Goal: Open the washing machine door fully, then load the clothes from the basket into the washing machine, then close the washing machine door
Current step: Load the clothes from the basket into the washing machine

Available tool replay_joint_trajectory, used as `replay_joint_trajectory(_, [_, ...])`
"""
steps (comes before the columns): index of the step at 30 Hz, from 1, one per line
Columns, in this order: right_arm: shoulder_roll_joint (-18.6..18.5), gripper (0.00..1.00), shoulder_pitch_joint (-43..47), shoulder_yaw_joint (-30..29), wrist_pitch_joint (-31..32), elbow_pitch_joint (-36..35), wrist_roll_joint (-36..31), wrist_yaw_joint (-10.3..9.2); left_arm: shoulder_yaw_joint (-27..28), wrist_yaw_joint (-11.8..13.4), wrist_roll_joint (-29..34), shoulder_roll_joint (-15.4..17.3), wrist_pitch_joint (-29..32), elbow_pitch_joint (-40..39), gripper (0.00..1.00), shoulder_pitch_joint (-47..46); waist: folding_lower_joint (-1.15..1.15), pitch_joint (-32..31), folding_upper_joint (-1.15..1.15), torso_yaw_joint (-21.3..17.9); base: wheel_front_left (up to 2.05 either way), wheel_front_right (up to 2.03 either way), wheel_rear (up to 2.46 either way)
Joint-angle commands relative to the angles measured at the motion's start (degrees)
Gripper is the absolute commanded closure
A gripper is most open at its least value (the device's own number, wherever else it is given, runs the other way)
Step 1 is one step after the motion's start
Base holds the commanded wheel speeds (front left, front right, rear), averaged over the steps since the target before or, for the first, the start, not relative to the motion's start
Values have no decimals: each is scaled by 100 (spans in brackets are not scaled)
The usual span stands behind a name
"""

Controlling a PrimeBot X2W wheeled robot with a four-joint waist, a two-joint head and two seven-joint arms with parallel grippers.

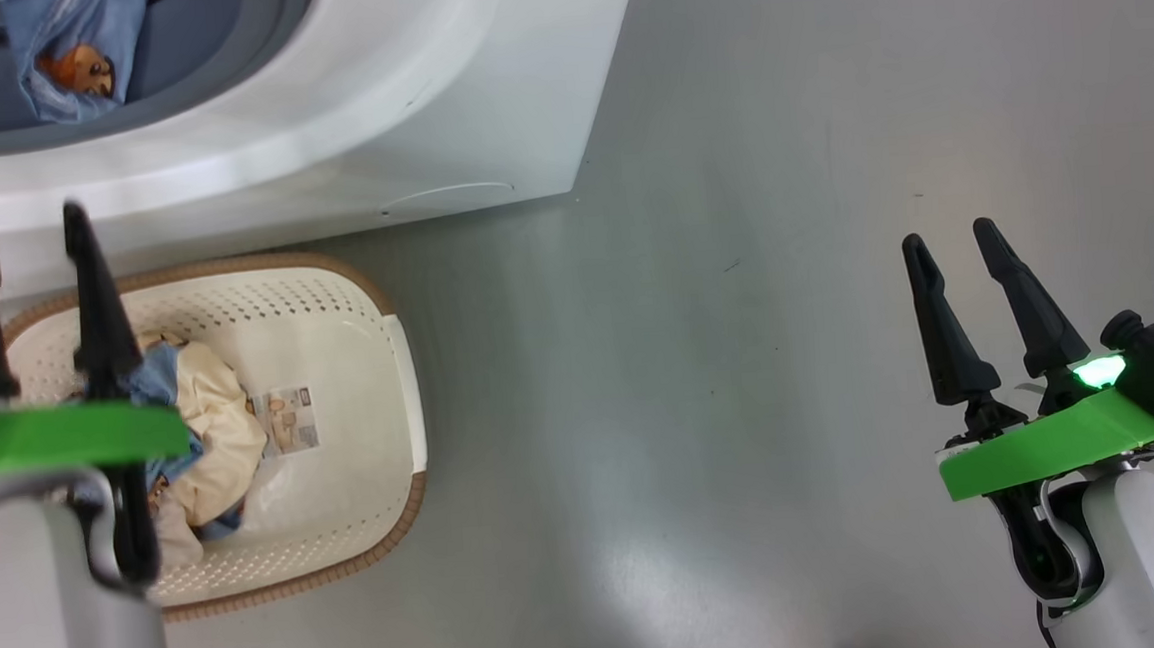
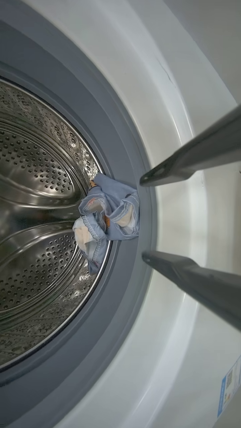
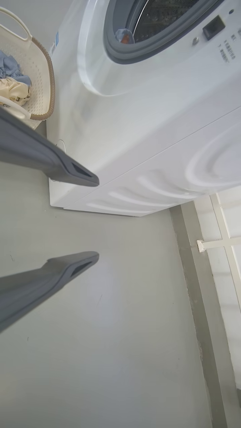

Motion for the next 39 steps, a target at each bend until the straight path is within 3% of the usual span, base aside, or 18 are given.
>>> replay_joint_trajectory(1, [-49, 0, 6, 96, -27, -119, -46, 9, 105, -17, -65, 212, -23, -42, 0, -97, 0, 22, 0, 17, 0, 0, 0])
replay_joint_trajectory(9, [3, 0, -73, 134, -27, -97, -53, 9, -385, -18, -335, 583, 107, 1073, 0, -1168, 0, 39, 0, -9, 0, 0, 0])
replay_joint_trajectory(17, [22, 0, -90, 128, -27, -101, -52, 9, -853, -18, -661, 884, 684, 1840, 0, -1946, 0, 45, 0, -30, 0, 0, 0])
replay_joint_trajectory(29, [52, 0, -113, 203, -27, -108, -38, 9, -1328, -18, -917, 1174, 664, 2956, 0, -2594, 0, 35, 0, -135, 0, 0, 0])
replay_joint_trajectory(30, [53, 0, -108, 209, -27, -107, -38, 9, -1356, -18, -929, 1188, 632, 3035, 7, -2635, 0, 26, 0, -142, 0, 0, 0])
replay_joint_trajectory(32, [54, 0, -94, 218, -27, -108, -37, 9, -1422, -18, -951, 1208, 577, 3177, 54, -2718, 0, 12, 0, -152, 0, 0, 0])
replay_joint_trajectory(34, [53, 0, -82, 229, -27, -109, -35, 9, -1503, -18, -975, 1228, 529, 3303, 85, -2800, 0, 4, 0, -160, 0, 0, 0])
replay_joint_trajectory(35, [53, 0, -82, 229, -27, -109, -35, 9, -1503, -18, -975, 1228, 529, 3303, 85, -2800, 0, 4, 0, -160, 0, 0, 0])
replay_joint_trajectory(36, [52, 0, -77, 235, -27, -109, -34, 9, -1542, -18, -989, 1236, 510, 3365, 100, -2838, 0, 0, 0, -164, 0, 0, 0])
replay_joint_trajectory(39, [56, 0, -72, 255, -27, -111, -31, 9, -1657, -18, -1032, 1275, 457, 3532, 100, -2968, 0, -10, 0, -184, 0, 0, 0])
